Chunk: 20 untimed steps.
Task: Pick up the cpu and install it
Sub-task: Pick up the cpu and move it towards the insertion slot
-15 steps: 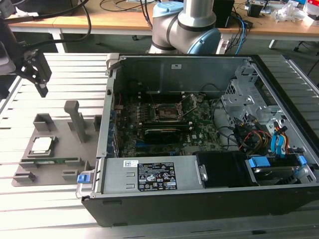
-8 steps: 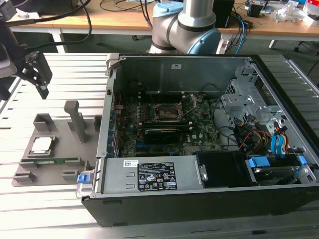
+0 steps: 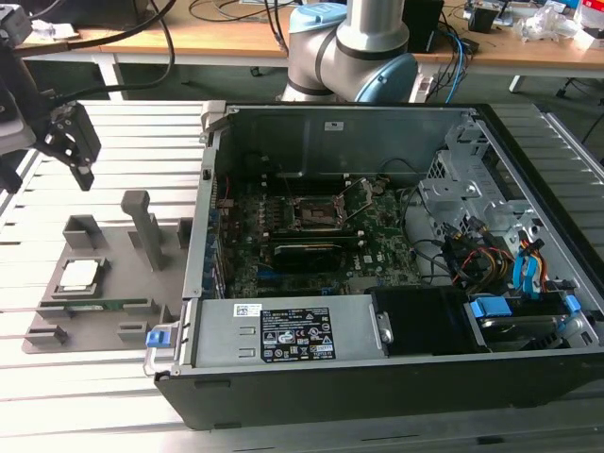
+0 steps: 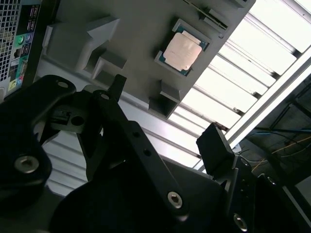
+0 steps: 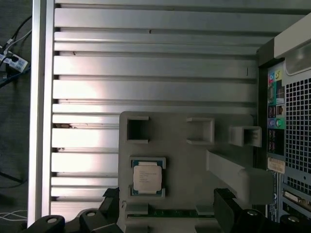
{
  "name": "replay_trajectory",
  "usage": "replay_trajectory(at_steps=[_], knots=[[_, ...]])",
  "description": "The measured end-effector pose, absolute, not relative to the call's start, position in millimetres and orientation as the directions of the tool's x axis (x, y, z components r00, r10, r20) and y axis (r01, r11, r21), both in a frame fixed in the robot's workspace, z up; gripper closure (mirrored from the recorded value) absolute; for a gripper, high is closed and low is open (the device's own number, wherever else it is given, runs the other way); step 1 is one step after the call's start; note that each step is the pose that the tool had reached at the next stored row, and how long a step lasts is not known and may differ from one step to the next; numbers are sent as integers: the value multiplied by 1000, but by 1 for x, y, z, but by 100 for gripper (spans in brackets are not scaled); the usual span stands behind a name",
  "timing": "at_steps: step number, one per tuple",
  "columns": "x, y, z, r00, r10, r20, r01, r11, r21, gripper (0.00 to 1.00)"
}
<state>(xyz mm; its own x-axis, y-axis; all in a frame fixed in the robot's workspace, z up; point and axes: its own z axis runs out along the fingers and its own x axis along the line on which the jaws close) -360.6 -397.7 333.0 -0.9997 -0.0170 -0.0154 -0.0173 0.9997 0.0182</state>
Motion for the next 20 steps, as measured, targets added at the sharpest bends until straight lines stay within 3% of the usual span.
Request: replay_trajectory(at_steps=[20], knots=[[-361, -398, 309, -1000, -17, -15, -17, 1000, 18, 14]])
